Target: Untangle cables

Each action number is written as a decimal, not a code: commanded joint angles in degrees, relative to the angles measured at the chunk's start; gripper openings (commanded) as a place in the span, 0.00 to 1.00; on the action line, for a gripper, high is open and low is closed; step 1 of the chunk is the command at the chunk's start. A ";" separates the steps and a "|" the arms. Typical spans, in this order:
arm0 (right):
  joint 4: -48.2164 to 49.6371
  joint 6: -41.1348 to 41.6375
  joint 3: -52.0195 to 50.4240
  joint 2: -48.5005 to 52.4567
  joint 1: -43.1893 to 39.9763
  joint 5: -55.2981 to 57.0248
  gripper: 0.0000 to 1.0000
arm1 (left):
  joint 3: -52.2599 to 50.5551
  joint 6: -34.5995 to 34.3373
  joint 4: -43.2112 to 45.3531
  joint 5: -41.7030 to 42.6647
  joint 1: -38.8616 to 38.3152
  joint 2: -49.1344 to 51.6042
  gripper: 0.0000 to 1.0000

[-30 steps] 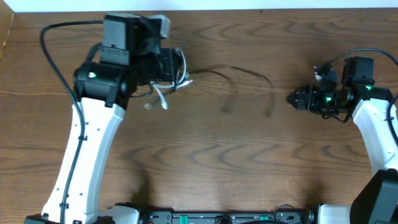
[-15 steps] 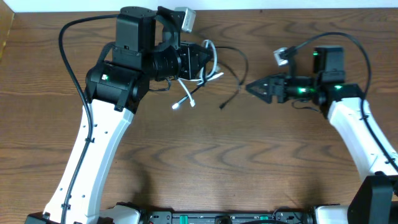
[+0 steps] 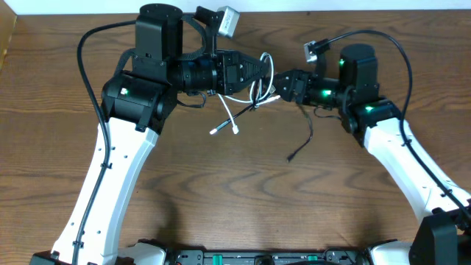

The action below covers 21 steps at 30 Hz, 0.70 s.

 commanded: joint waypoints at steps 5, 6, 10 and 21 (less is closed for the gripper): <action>-0.48 2.64 0.81 0.55 4.33 4.09 0.64 | 0.44 -1.29 0.46 3.52 0.15 -0.46 0.08; -1.77 2.08 0.81 0.55 3.91 4.20 0.64 | 0.44 -1.25 0.46 3.50 0.20 -0.46 0.08; -4.44 -1.01 0.81 0.55 0.79 0.44 0.64 | 0.44 -0.81 0.46 3.23 0.20 -0.46 0.08; 0.26 -8.46 0.81 0.81 -0.85 -13.31 0.67 | 0.44 -1.64 0.46 0.28 0.17 -0.39 0.08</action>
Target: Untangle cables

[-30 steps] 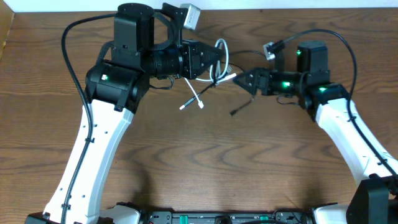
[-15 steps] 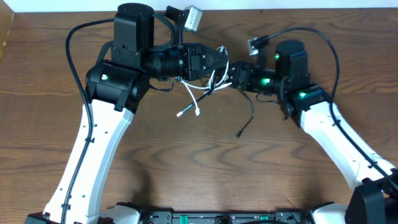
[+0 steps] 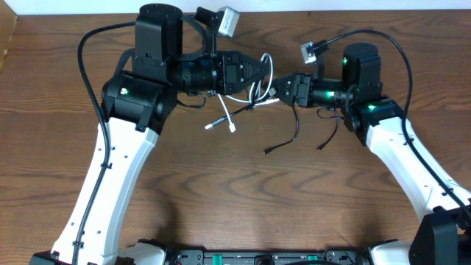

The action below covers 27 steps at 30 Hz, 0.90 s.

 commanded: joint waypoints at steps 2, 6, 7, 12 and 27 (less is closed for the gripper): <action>-0.79 -2.14 0.70 1.38 2.49 1.18 0.64 | 0.44 -2.67 0.59 -0.15 0.17 -0.39 0.08; -0.48 1.88 0.70 4.26 4.98 8.04 0.60 | 0.44 -4.20 0.63 -0.13 0.17 -0.39 0.08; 0.57 2.89 0.70 5.22 5.51 8.79 0.59 | 0.44 -4.22 0.63 0.09 0.17 -0.39 0.07; 7.34 6.36 0.72 9.44 6.86 11.63 0.55 | 0.44 -5.27 0.63 1.36 0.13 -0.42 0.07; -27.89 -3.41 0.70 10.67 -1.75 40.52 0.44 | 0.44 -3.41 0.63 0.92 10.40 -0.46 0.07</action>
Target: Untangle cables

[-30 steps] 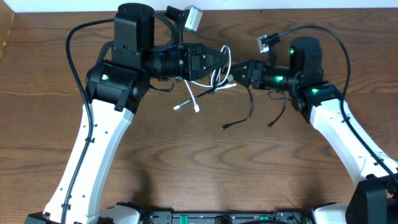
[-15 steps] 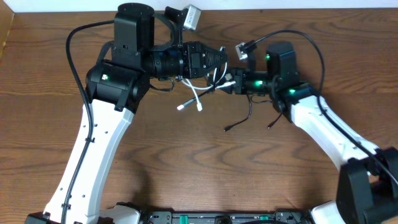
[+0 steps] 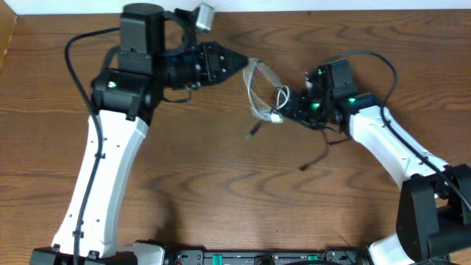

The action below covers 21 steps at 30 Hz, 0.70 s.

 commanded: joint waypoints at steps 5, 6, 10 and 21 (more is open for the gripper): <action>-8.83 -9.92 -0.81 1.25 -4.44 12.15 0.31 | 1.75 5.57 -0.11 1.16 5.49 -1.51 0.07; -9.68 -10.67 -0.81 1.18 -4.76 12.09 0.29 | 1.75 6.27 -1.36 -0.68 5.66 -1.51 0.08; -9.84 -15.80 -0.79 -0.42 -4.63 7.39 0.25 | 1.73 9.53 -8.02 -9.16 5.31 -1.31 0.07; -8.63 -14.08 -0.11 -7.17 -10.99 1.62 0.49 | 1.73 20.17 -17.84 -19.61 -7.15 6.88 0.32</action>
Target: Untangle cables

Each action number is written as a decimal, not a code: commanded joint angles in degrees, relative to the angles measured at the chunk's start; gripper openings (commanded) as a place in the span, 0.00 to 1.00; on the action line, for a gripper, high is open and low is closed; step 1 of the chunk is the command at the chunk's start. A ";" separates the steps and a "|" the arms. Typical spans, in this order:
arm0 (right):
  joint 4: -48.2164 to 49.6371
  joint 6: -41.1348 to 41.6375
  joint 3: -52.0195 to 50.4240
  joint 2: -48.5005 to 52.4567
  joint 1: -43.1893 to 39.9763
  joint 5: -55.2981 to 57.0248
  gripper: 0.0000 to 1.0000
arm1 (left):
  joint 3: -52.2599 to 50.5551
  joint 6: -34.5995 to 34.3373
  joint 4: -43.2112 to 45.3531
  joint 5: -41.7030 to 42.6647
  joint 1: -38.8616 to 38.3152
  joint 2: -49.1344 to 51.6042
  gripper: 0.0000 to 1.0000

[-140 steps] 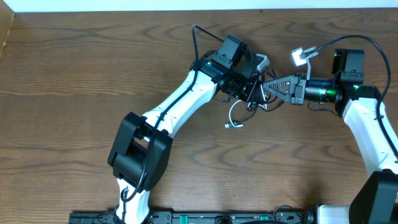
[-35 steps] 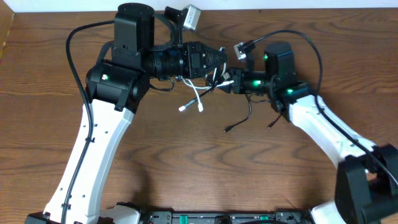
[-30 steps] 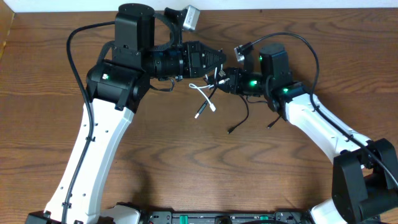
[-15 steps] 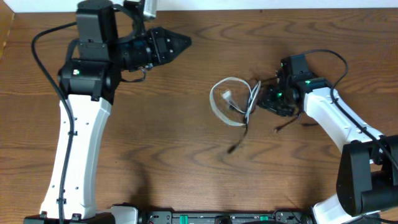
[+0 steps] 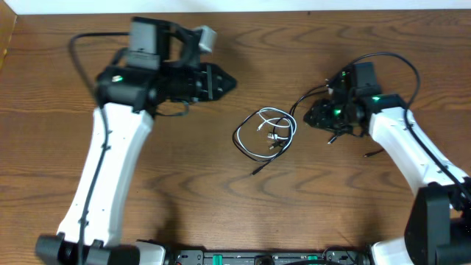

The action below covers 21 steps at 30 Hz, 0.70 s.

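A white cable [image 5: 259,125] lies in a loose loop on the table's middle, with a thin dark cable [image 5: 265,160] running out of the loop's lower side. My left gripper [image 5: 232,82] hovers up and to the left of the loop, apart from it and holding nothing; its jaws overlap in this view. To the right of the loop, my right gripper [image 5: 309,115] looks shut on a black cable [image 5: 305,97] that arcs above its fingers. Loose black ends [image 5: 372,153] trail beside the right arm.
The brown wooden table [image 5: 221,206] runs to a pale wall strip at the back. The left arm [image 5: 110,162] crosses the left half and the right arm [image 5: 412,154] the right side. Each arm carries its own black camera lead.
The white cable was strung in the air between both grippers; now it lies coiled on the table. The left gripper no longer holds it and has drawn back left. The right gripper has moved right.
Both grippers were close together at the back middle, the tangle of white and black cable held between them. The black cable's ends then hung lower. Later the grippers stood farther apart with the white loop stretched between them. Now the white loop lies on the table.
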 commanded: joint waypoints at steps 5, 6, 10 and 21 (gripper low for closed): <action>-3.41 0.28 0.55 -5.38 -11.98 -0.72 0.52 | 1.03 3.54 1.03 -14.14 -10.25 10.86 0.41; -3.89 -0.11 0.55 -5.46 -12.83 -0.74 0.52 | 1.03 3.65 1.60 -14.45 -11.19 12.44 0.41; -6.51 -1.84 0.52 -5.46 -15.23 -0.70 0.52 | 1.03 5.07 4.63 -14.43 -14.47 18.80 0.41; -7.23 -3.08 0.52 -5.46 -15.30 -0.68 0.56 | 1.03 7.50 10.73 -17.59 -19.91 31.12 0.44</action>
